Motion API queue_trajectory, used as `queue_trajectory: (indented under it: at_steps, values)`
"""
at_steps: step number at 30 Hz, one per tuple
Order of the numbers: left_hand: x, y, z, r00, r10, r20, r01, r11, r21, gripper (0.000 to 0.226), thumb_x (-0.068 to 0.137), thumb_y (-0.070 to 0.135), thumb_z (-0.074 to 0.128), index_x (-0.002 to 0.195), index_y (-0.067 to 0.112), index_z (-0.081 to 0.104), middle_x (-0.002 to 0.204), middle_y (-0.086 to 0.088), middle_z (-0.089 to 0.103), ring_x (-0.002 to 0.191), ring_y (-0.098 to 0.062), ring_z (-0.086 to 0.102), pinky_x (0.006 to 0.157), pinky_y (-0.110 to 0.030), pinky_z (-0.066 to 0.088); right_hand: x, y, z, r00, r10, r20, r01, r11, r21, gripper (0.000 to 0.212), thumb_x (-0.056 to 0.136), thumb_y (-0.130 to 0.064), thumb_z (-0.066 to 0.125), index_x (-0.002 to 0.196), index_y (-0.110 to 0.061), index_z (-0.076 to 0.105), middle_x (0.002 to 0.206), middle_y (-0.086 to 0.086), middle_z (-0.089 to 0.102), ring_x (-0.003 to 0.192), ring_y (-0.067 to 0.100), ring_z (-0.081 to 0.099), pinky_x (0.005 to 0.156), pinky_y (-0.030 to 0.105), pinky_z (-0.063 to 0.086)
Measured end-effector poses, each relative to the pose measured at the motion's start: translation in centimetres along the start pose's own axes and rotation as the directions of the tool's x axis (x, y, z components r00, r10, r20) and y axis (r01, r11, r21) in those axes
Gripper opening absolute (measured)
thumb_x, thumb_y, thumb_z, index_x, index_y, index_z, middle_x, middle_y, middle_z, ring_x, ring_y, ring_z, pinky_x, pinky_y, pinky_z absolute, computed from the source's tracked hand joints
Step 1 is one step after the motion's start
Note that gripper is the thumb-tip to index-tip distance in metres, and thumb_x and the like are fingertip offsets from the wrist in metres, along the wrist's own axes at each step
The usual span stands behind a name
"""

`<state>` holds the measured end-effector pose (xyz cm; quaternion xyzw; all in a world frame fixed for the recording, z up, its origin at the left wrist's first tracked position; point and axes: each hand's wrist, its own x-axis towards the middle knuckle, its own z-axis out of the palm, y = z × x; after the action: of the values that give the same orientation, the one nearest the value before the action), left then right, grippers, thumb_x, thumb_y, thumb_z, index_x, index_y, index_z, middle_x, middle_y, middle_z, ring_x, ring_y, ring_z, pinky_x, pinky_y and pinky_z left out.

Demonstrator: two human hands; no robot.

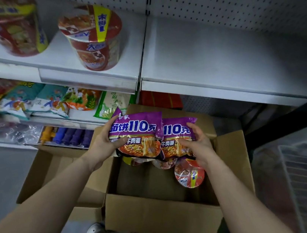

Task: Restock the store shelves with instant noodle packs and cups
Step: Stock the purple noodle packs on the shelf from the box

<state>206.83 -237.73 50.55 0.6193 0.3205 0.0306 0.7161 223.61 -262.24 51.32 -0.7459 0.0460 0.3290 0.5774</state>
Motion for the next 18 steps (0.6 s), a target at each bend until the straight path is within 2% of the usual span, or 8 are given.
queue_trajectory:
  at_steps: [2, 6, 8, 12, 15, 18]
  values:
    - [-1.3, 1.7, -0.4, 0.999, 0.027, 0.034, -0.027, 0.999, -0.018, 0.087, 0.07, 0.022, 0.079, 0.144, 0.04, 0.036, 0.129, -0.007, 0.055, 0.113, -0.025, 0.061, 0.092, -0.046, 0.055, -1.9, -1.8, -0.2, 0.998, -0.052, 0.028, 0.051, 0.998, 0.027, 0.068, 0.08, -0.001, 0.077, 0.132, -0.037, 0.056, 0.118, -0.005, 0.064, 0.103, 0.013, 0.066, 0.077, 0.033, 0.059]
    - [-3.1, 4.9, -1.5, 0.99, 0.101, 0.093, -0.099, 0.995, -0.028, 0.077, 0.083, 0.007, 0.071, 0.144, 0.038, 0.035, 0.126, -0.003, 0.055, 0.11, -0.019, 0.062, 0.083, -0.032, 0.058, -4.7, -5.0, 0.4, 0.989, -0.141, 0.045, 0.139, 0.99, 0.039, 0.066, 0.08, 0.0, 0.076, 0.132, -0.036, 0.057, 0.12, -0.002, 0.064, 0.105, 0.016, 0.066, 0.082, 0.036, 0.06]
    - [-4.0, 6.4, -2.5, 0.984, 0.142, 0.106, -0.141, 0.99, -0.011, 0.078, 0.082, 0.008, 0.072, 0.145, 0.038, 0.035, 0.127, -0.002, 0.055, 0.11, -0.019, 0.062, 0.083, -0.033, 0.058, -6.1, -6.7, 1.1, 0.982, -0.187, 0.035, 0.186, 0.982, 0.04, 0.064, 0.08, -0.001, 0.076, 0.131, -0.036, 0.058, 0.12, 0.0, 0.065, 0.105, 0.018, 0.068, 0.084, 0.042, 0.06]
    - [-6.1, 10.1, -5.6, 0.959, 0.25, 0.135, -0.254, 0.967, 0.008, 0.08, 0.076, 0.015, 0.076, 0.142, 0.04, 0.039, 0.129, -0.002, 0.055, 0.113, -0.021, 0.062, 0.092, -0.042, 0.056, -10.0, -10.1, 3.3, 0.955, -0.295, 0.0, 0.295, 0.955, 0.034, 0.061, 0.082, -0.004, 0.075, 0.131, -0.037, 0.058, 0.118, -0.001, 0.065, 0.1, 0.016, 0.07, 0.074, 0.033, 0.061]
    - [-8.1, 12.6, -8.2, 0.934, 0.325, 0.15, -0.327, 0.945, -0.009, 0.074, 0.083, 0.007, 0.072, 0.141, 0.039, 0.04, 0.129, -0.001, 0.056, 0.111, -0.018, 0.063, 0.089, -0.038, 0.057, -13.0, -11.9, 5.5, 0.931, -0.365, -0.023, 0.366, 0.93, 0.034, 0.059, 0.083, -0.008, 0.076, 0.131, -0.038, 0.058, 0.118, -0.001, 0.064, 0.099, 0.015, 0.07, 0.074, 0.034, 0.061]
    - [-9.9, 14.6, -11.1, 0.902, 0.402, 0.16, -0.402, 0.915, -0.033, 0.07, 0.083, 0.007, 0.073, 0.137, 0.04, 0.044, 0.129, 0.002, 0.057, 0.108, -0.014, 0.065, 0.087, -0.034, 0.058, -15.8, -13.3, 8.1, 0.9, -0.434, -0.042, 0.436, 0.898, 0.061, 0.057, 0.083, -0.009, 0.077, 0.129, -0.036, 0.058, 0.118, 0.0, 0.063, 0.097, 0.013, 0.071, 0.07, 0.032, 0.06]
